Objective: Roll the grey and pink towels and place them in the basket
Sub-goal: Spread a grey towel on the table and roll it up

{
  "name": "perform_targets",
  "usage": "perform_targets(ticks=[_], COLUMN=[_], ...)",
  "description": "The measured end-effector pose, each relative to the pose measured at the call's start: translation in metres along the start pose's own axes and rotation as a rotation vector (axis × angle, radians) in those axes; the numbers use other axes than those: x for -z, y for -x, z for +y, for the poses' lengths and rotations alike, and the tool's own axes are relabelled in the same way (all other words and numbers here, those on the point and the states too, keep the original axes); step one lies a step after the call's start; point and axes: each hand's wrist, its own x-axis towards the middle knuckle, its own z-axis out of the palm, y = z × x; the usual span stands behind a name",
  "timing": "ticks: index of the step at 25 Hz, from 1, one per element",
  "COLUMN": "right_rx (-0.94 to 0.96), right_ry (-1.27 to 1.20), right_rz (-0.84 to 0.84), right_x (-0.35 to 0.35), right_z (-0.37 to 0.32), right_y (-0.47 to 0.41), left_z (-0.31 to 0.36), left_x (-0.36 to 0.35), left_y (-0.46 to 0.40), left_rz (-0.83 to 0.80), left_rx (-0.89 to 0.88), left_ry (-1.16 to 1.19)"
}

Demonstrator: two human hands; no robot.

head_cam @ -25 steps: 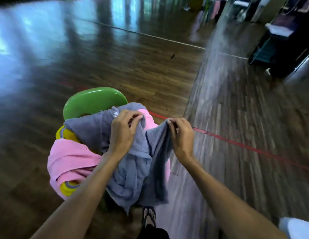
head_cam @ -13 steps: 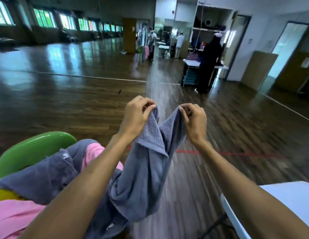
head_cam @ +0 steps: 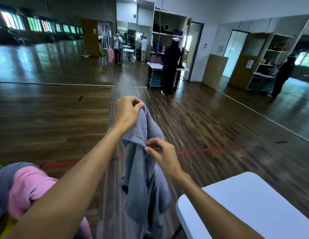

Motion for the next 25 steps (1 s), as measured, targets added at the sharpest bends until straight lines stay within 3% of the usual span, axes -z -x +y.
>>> perform_targets(ticks=[2, 7, 9, 13, 15, 21, 25], right_rx=[-0.005, -0.105, -0.095, -0.091, -0.116, -0.113, -0.15], right_ry=[-0.055, -0.093, -0.009, 0.205, 0.333, 0.35, 0.325], right_rz=[0.093, 0.141, 0.175, -0.029, -0.143, -0.154, -0.154], right_x=[0.022, 0.064, 0.077, 0.09, 0.088, 0.091, 0.086], right_z=[0.022, 0.067, 0.075, 0.094, 0.107, 0.115, 0.114], right_y=[-0.016, -0.049, -0.064, -0.096, -0.102, -0.108, -0.107], left_z=[-0.001, -0.027, -0.039, -0.044, -0.045, -0.066, -0.075], left_x=[-0.029, -0.08, -0.097, -0.125, -0.139, -0.161, -0.158], left_y=[-0.012, -0.027, -0.026, 0.011, 0.034, 0.031, 0.023], left_rz=[-0.013, -0.066, -0.137, -0.372, -0.425, -0.235, -0.471], left_rx=[0.046, 0.204, 0.274, 0.391, 0.468, 0.494, 0.478], left_ry=[-0.019, -0.048, -0.042, 0.414, 0.508, 0.432, 0.349])
